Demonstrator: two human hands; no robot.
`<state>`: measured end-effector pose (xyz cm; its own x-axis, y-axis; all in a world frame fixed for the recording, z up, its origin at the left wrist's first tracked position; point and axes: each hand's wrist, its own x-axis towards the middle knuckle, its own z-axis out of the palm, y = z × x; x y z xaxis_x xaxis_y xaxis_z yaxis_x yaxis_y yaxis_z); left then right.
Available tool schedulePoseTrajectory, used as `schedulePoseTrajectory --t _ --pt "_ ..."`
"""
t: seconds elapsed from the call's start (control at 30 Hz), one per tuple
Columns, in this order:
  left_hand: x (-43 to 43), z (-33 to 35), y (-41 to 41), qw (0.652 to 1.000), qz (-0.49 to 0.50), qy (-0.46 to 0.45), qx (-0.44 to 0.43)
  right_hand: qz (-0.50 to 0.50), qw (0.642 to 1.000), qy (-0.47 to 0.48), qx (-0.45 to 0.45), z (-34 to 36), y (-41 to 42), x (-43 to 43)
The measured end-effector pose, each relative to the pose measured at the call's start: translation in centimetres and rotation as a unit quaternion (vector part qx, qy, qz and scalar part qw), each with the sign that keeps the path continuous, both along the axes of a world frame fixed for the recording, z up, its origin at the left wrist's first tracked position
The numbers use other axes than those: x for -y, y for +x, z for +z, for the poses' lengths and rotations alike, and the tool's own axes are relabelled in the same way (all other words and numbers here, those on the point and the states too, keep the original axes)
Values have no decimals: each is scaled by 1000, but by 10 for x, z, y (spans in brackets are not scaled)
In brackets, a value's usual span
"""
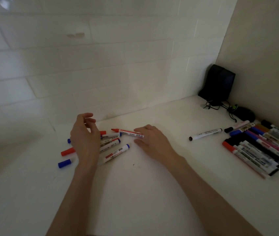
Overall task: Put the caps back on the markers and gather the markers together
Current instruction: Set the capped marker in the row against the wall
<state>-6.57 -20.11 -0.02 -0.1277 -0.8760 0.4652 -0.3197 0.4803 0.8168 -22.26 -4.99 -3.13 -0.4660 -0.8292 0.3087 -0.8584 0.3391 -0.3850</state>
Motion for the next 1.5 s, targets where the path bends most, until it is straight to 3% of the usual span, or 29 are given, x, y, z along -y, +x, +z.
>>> schedulePoseTrajectory --t 0.07,0.13,0.2,0.33,0.47,0.53,0.63,0.73,0.97,1.2,1.5 --pt "19 -4 6 993 -8 -35 109 -5 999 -13 -42 -6 7 14" --pt "38 -8 6 965 -31 -75 249 -28 997 -41 -55 -11 6 19" --pt "50 -8 1 939 -74 -63 329 -67 995 -62 -50 -13 4 17" --pt "57 -4 -11 900 -120 -14 419 -121 990 -68 -12 -14 -5 -2" --pt "59 2 -19 885 -138 -22 443 -124 988 -82 29 -5 -18 -21" --pt "58 5 -19 896 -154 -30 414 -115 986 -106 55 0 -22 -31" --pt "34 13 -18 940 -261 -6 221 -103 979 -150 88 7 -26 -46" --pt "-7 20 -19 924 -366 68 81 -89 973 -192 87 14 -30 -64" --pt "-32 4 -25 893 -444 72 33 -50 978 -201 24 16 -33 -87" --pt "-34 3 -23 896 -437 77 27 -20 978 -203 -38 22 -28 -82" --pt "-40 0 -24 897 -436 67 31 3 980 -197 -33 24 -19 -78"
